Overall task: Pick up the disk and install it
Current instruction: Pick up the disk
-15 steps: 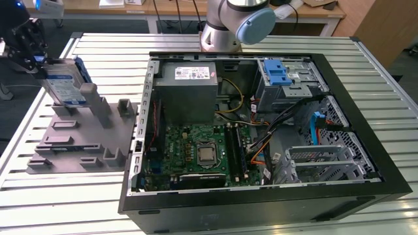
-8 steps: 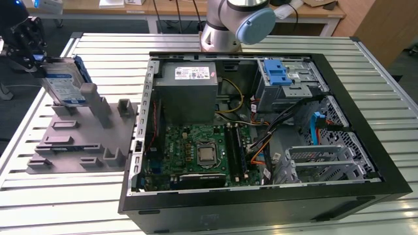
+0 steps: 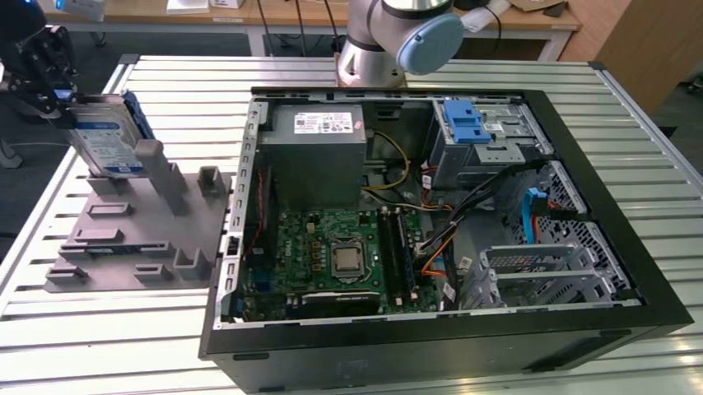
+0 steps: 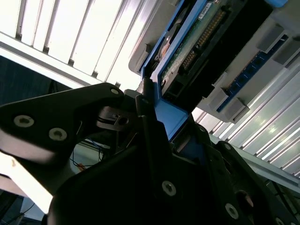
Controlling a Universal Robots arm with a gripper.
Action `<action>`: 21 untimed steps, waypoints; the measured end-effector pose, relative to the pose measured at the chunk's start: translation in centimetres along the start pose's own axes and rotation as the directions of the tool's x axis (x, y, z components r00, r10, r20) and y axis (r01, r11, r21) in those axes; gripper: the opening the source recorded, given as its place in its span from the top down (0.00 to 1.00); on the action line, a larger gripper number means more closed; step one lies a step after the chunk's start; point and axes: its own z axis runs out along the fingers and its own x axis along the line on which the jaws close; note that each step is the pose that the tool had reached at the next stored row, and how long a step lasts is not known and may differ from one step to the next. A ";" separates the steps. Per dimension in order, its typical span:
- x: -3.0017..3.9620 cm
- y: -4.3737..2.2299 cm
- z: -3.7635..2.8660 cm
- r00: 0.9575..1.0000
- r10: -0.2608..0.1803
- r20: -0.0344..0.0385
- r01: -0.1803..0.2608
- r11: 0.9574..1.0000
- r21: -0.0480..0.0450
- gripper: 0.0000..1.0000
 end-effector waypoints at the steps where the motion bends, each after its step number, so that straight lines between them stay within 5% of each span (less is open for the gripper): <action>1: 0.00 0.00 -0.03 1.000 0.000 0.000 0.000 1.000 0.000 0.64; 21: -0.01 0.01 -0.93 1.000 0.000 0.000 0.000 1.000 0.000 0.64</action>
